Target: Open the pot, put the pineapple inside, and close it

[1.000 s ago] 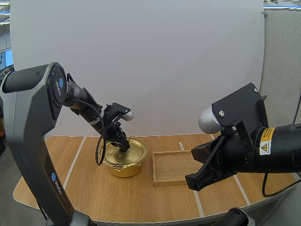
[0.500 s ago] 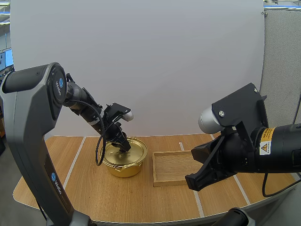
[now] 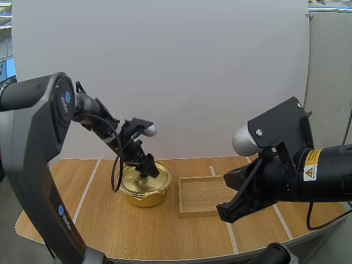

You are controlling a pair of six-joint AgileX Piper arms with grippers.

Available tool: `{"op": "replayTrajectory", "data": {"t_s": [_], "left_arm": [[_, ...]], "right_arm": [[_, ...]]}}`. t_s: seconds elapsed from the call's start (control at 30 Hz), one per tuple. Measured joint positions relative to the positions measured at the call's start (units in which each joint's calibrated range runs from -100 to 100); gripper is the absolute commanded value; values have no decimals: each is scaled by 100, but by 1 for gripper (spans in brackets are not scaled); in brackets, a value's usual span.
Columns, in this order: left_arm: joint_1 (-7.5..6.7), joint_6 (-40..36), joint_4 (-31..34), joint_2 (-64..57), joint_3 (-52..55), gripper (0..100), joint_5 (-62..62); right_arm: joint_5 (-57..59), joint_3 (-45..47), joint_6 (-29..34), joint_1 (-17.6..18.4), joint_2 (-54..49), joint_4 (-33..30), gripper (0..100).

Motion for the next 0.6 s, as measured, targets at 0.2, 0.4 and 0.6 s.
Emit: {"op": "replayTrajectory", "data": {"t_s": [0.2,0.4,0.6], "left_arm": [[0,-116,23,-897,-276,100,49],[0,-186,33,-2081,-392,100,102],[0,-204,54,-3459,-392,100,222]], "right_arm": [[0,0,0,0,0,0,0],[0,0,0,0,0,0,0],[0,0,0,0,0,0,0]]}}
